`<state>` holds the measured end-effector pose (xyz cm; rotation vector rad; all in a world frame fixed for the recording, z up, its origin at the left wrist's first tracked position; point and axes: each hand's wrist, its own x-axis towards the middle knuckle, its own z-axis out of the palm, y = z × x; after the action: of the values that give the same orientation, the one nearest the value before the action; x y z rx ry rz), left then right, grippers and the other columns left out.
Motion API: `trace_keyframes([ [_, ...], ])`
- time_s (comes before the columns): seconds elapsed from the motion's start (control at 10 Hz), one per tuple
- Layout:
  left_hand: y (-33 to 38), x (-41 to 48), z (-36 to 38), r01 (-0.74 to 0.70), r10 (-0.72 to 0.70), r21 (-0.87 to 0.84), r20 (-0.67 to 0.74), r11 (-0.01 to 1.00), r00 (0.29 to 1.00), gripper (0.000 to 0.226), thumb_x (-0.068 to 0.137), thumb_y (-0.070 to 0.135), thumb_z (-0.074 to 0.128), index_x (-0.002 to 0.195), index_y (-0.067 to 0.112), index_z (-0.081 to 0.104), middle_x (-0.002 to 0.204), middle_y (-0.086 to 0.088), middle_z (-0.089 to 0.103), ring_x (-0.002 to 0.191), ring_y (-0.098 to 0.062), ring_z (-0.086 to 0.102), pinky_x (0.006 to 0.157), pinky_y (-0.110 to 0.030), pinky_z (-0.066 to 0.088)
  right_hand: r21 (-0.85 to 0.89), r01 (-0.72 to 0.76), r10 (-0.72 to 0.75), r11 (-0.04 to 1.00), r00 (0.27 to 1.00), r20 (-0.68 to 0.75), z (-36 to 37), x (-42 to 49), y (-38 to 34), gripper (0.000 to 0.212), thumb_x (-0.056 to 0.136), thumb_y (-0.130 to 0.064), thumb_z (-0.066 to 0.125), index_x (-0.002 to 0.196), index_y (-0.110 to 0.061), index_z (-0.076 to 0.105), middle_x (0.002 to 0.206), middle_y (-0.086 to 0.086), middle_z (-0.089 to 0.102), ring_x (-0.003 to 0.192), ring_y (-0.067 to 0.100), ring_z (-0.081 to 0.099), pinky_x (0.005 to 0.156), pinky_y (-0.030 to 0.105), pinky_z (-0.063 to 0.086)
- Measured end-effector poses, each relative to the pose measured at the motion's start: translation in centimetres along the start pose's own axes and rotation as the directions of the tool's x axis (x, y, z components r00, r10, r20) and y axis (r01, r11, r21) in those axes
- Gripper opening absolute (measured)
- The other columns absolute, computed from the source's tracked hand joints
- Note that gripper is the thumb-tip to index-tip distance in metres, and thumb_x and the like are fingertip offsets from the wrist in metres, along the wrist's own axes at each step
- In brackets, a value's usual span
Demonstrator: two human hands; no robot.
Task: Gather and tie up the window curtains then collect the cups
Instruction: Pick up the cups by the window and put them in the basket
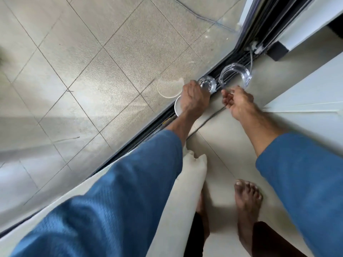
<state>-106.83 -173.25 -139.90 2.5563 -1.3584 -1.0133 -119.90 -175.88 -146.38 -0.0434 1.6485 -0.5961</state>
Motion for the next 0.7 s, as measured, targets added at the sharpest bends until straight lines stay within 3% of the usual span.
trace_keyframes([
  [0.1,-1.5,-4.4,-2.4,0.008,-0.006,0.054,-0.028,0.999,1.0,0.023,0.098,0.01,0.042,0.111,-0.005,0.053,0.106,-0.011,0.053,0.084,-0.02,0.048,0.074,-0.022,0.034,-0.059,-0.037,0.039,0.998,0.998,0.048,-1.0,-5.9,1.7,0.017,0.096,-0.008,0.058,0.083,-0.001,0.067,0.071,0.01,0.069,0.053,0.014,0.057,0.053,0.025,0.048],
  [0.2,-2.8,-10.0,-6.1,-0.012,0.012,0.021,-0.019,1.0,1.0,0.015,0.092,0.003,0.043,0.085,0.0,0.056,0.088,-0.015,0.047,0.079,-0.027,0.045,0.066,-0.037,0.035,-0.096,-0.075,0.081,0.993,0.995,0.066,-2.4,-12.6,2.9,0.019,0.094,-0.011,0.06,0.082,-0.001,0.07,0.069,0.009,0.069,0.048,0.012,0.057,0.05,0.023,0.05],
  [0.3,-3.0,-13.6,-8.6,0.08,-0.081,0.061,0.02,0.995,0.997,0.029,0.091,0.01,0.048,0.067,0.023,0.039,0.07,0.003,0.034,0.061,-0.01,0.028,0.053,-0.021,0.022,-0.156,-0.086,0.095,0.984,0.994,0.052,-4.5,-19.0,2.8,0.022,0.091,-0.012,0.061,0.078,0.001,0.072,0.069,0.013,0.068,0.044,0.014,0.053,0.046,0.025,0.046],
  [0.4,-3.4,-20.1,-11.6,0.407,-0.404,0.025,0.193,0.913,0.894,0.007,0.093,0.019,0.05,0.086,0.019,0.048,0.074,0.006,0.041,0.062,-0.006,0.035,0.057,-0.016,0.031,-0.148,-0.055,0.068,0.987,0.994,0.082,-7.6,-26.5,2.4,0.026,0.095,-0.011,0.058,0.076,0.002,0.071,0.067,0.014,0.068,0.043,0.014,0.052,0.044,0.022,0.043],
  [0.5,-0.6,-27.1,-16.3,0.48,-0.469,0.013,0.235,0.877,0.851,0.033,0.091,0.021,0.052,0.119,0.005,0.056,0.113,-0.013,0.062,0.094,-0.023,0.057,0.071,-0.029,0.044,-0.141,-0.074,0.085,0.987,0.994,0.072,-11.0,-35.1,0.2,0.029,0.097,-0.01,0.056,0.072,-0.002,0.068,0.063,0.011,0.068,0.042,0.011,0.054,0.046,0.022,0.043],
  [0.6,3.6,-33.5,-21.9,0.461,-0.431,-0.044,0.286,0.886,0.856,0.042,0.09,0.022,0.058,0.125,-0.002,0.057,0.124,-0.017,0.061,0.11,-0.03,0.062,0.083,-0.033,0.048,-0.094,-0.086,0.092,0.992,0.994,0.062,-14.4,-43.2,-1.9,0.02,0.098,-0.004,0.054,0.081,0.002,0.063,0.052,0.004,0.067,0.039,0.007,0.058,0.038,0.017,0.041],
  [0.7,7.3,-40.2,-27.4,0.428,-0.362,-0.123,0.36,0.895,0.86,0.032,0.087,0.026,0.059,0.104,-0.001,0.067,0.1,-0.007,0.073,0.084,-0.025,0.07,0.071,-0.03,0.057,-0.114,-0.022,0.023,0.993,1.0,0.008,-18.2,-50.6,-3.7,0.016,0.092,-0.006,0.059,0.081,0.002,0.066,0.059,0.009,0.069,0.047,0.01,0.062,0.039,0.017,0.044],
])
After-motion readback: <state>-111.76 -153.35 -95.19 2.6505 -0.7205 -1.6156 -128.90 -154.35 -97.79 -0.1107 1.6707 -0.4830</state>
